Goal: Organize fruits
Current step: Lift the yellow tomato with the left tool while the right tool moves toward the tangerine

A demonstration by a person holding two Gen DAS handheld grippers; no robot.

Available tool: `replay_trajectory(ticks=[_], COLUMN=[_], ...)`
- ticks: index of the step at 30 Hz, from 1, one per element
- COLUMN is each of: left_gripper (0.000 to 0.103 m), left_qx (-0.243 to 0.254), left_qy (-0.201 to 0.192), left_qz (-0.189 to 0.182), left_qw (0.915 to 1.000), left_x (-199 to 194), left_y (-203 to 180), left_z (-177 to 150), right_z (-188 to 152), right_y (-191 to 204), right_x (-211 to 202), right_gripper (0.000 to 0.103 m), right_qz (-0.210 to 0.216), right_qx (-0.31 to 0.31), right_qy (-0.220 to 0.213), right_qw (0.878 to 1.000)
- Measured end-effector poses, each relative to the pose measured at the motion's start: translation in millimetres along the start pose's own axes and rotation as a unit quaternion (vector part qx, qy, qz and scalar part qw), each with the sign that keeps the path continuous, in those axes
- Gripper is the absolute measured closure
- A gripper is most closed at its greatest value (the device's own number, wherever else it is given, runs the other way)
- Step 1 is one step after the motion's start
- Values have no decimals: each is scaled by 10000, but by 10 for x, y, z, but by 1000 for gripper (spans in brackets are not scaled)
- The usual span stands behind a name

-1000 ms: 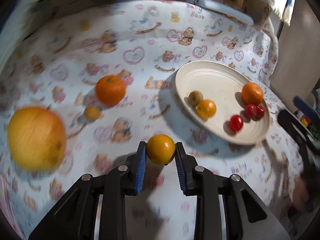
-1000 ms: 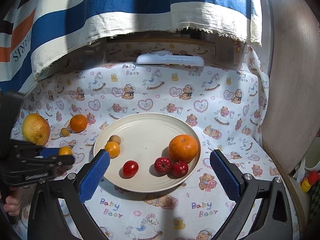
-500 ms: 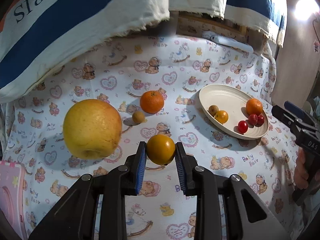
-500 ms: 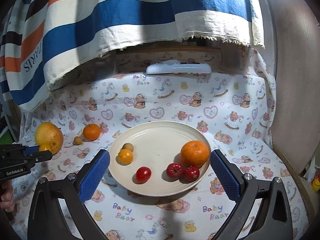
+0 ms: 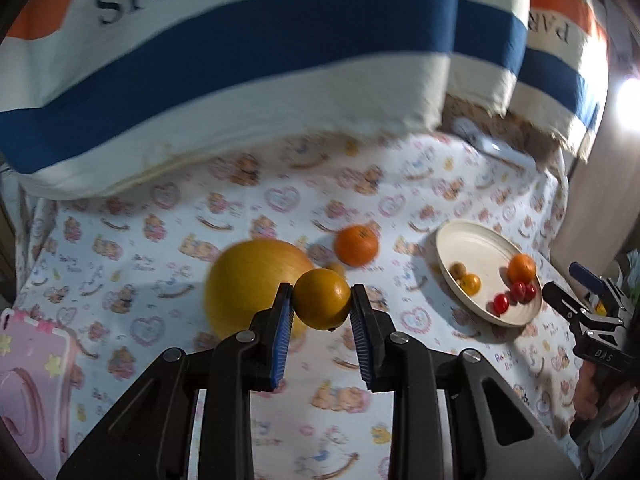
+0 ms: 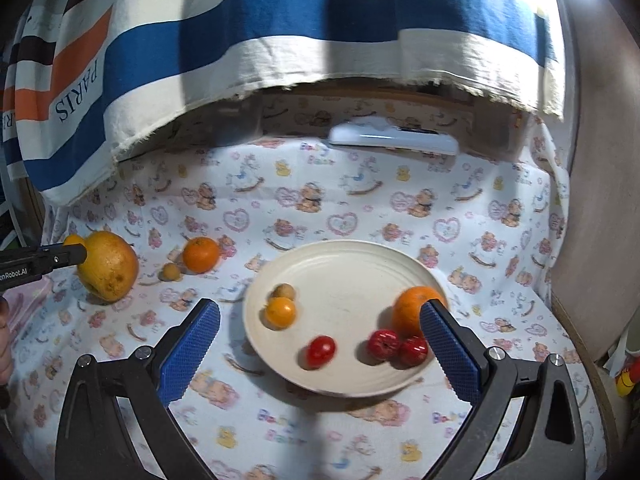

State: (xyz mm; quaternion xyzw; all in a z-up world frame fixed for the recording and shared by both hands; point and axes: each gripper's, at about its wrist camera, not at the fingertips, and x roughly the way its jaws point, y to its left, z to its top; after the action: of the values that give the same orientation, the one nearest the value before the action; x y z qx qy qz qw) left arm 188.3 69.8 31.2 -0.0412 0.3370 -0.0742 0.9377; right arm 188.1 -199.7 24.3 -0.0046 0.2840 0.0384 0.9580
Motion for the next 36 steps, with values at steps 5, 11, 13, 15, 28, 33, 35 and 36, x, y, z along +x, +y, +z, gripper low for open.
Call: replay_trajectory(ticks=[5,11,13,15,28,33,35,36], left_gripper=[76,76,75,75,76,75,75,75], left_qx=[-42,-242,-358,-465,-937,-1083,-1081,-1118], left_qy=[-111,-188,-203,-224,-70,-81,-100,-75], left_qz=[-25,12,81,219,758,541,623,614], left_qw=[9999,9995,9991,9984,9927,9926,9921,9918], left_x=[-118,-198,-193,-163,114,51,50,61], left_y=[32,170,254,352,855,872,877,889], left_z=[23,74,93,111,134,141,139,138], right_z=[229,430,483,519,602,585,575,566], right_y=[354,857,1015,1126,1315,1362,1382,1404], right_x=[175,413,526,639,1462,1622,1689,1727], right_gripper=[2,2,2,2,13,21,22,23], right_qz=[32,235,291,331,210,183,126,111], right_qx=[37,-165,-233,-235,-77,7,-11,-10], right_qy=[242,317,377,431,1048,1213,1260,1285], right_qw=[9997,9991,9986,9982,9942,9925,9920,9917])
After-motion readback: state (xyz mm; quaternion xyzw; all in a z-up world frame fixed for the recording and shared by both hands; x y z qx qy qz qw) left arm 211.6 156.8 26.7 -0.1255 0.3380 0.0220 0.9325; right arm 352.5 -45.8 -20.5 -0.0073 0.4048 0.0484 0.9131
